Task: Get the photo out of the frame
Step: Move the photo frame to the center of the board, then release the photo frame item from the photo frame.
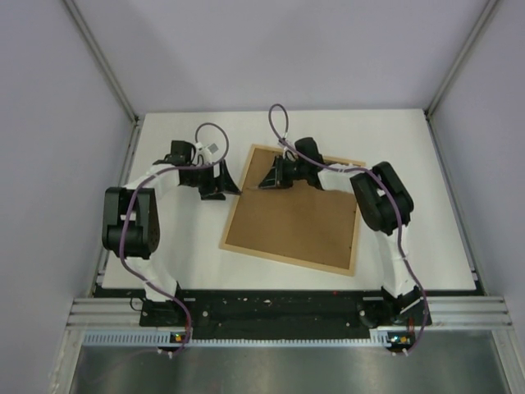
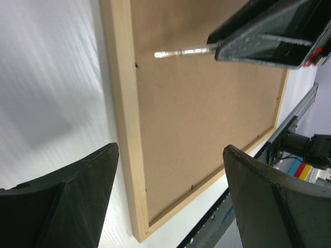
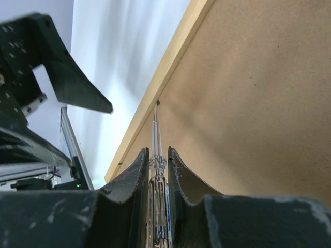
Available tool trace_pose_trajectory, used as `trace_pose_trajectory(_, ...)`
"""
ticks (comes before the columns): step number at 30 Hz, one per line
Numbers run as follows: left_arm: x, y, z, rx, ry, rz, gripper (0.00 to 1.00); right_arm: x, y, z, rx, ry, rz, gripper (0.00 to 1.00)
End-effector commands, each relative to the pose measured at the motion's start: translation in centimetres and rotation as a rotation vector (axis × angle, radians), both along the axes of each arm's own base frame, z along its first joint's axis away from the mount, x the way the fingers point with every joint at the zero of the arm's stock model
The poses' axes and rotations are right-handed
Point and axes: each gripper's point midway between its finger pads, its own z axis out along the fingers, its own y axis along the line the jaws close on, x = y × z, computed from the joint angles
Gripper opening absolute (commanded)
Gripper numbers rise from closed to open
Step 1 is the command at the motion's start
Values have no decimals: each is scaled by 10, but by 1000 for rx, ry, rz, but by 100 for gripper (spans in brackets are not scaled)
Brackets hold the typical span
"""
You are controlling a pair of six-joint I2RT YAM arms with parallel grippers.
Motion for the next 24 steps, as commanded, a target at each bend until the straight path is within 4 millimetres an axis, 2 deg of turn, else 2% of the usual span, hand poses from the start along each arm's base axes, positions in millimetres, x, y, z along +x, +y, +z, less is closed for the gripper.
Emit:
trace_pose_trajectory(1, 28, 13, 12, 52, -62, 15, 86, 7, 5, -5, -1, -44, 9, 0)
trace_pose_trajectory(4, 28, 17, 2, 80, -41, 26, 81, 4, 8, -8, -12, -46, 18, 0)
trace_pose_trajectory(7, 24, 22, -10, 114, -21, 42, 80, 0, 10, -15, -20, -30, 19, 0)
trace_pose_trajectory(14, 21, 32, -27, 180, -6, 73, 95, -5, 18, -18, -11, -11, 25, 0)
trace_pose_trajectory(20, 19, 36, -38, 208, 15, 89, 97, -10, 21, -22, -13, 0, 31, 0)
trace_pose_trajectory(24, 20, 41, -44, 247, 20, 105, 94, -12, 22, -25, -15, 10, 32, 0)
